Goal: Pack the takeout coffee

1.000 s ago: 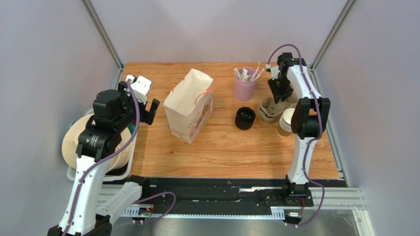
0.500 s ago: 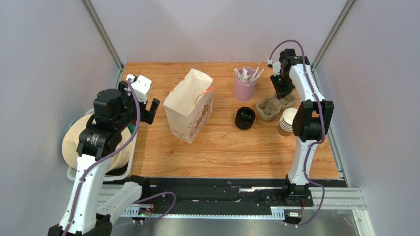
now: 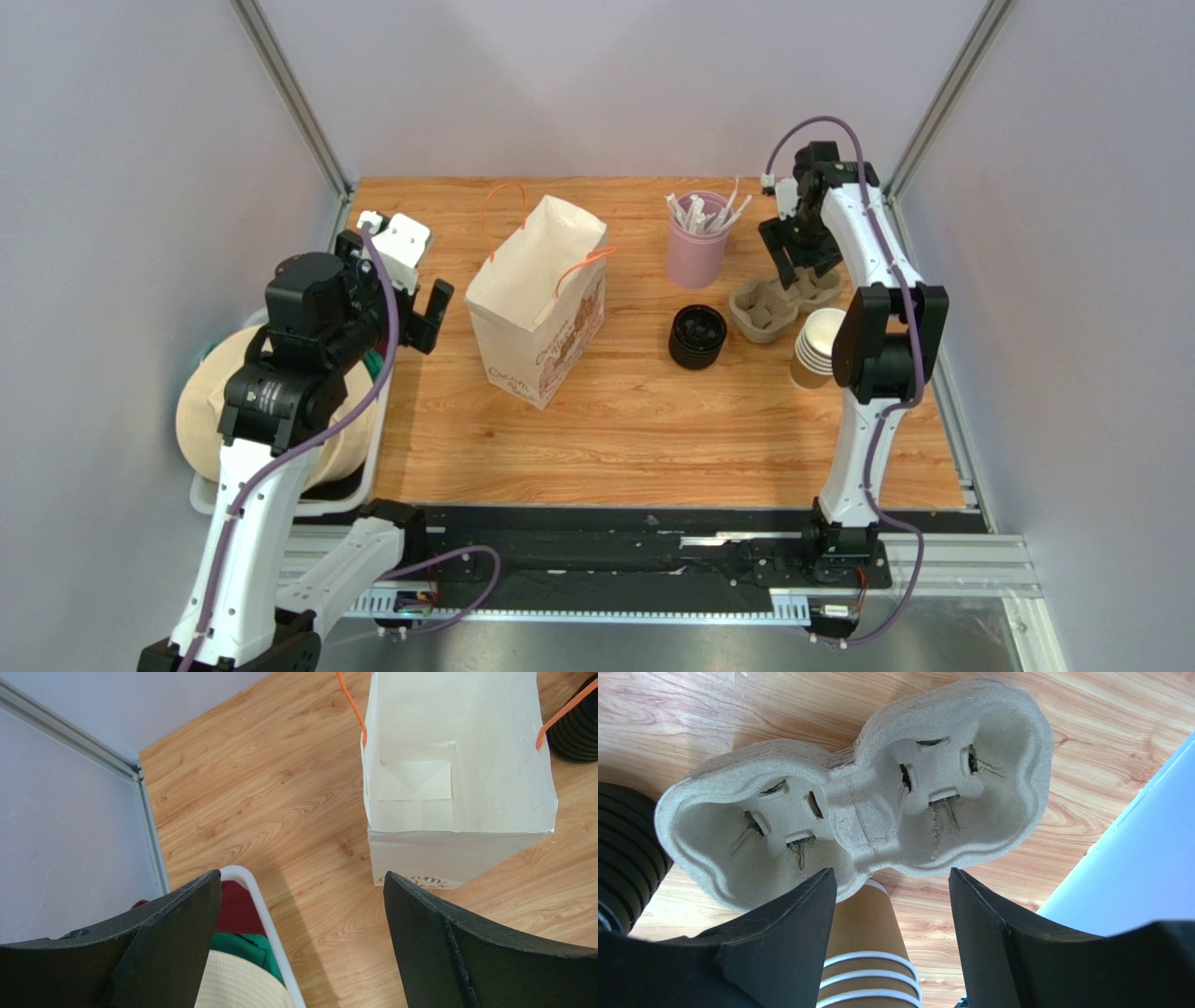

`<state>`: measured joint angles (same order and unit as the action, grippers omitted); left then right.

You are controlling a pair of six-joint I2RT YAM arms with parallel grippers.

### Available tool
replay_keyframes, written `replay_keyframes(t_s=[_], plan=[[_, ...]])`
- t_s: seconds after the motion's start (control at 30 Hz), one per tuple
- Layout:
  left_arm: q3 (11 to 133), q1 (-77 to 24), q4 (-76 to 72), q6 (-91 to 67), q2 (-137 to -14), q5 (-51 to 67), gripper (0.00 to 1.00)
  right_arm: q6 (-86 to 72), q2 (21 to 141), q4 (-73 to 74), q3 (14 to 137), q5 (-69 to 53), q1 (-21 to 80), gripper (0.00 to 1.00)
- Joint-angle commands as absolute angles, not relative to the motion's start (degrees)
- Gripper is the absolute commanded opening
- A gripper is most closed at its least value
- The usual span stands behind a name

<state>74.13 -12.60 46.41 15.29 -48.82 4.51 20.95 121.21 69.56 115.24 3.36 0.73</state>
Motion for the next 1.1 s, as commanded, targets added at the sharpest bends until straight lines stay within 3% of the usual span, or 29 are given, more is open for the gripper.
replay_keyframes(t_s=[0.0,0.5,0.87,1.07], plan=[[73.92,-12.13,44.65,14.15,-48.51,5.54,0.94,22.67,123.66,69.61,117.42,3.69,1.67,0.65],[73.74,-11.34,44.56,13.89,-48.43,6.33,0.94,23.55,126.83,70.58,119.18,3.26,2.2,0.62],[73.74,-10.99,44.65,13.89,-48.25,6.68,0.94,23.99,127.53,71.63,119.09,1.58,2.29,0.5],[73.65,-10.81,44.56,13.71,-48.16,7.03,0.94,24.17,127.71,71.72,118.74,1.14,2.2,0.49]])
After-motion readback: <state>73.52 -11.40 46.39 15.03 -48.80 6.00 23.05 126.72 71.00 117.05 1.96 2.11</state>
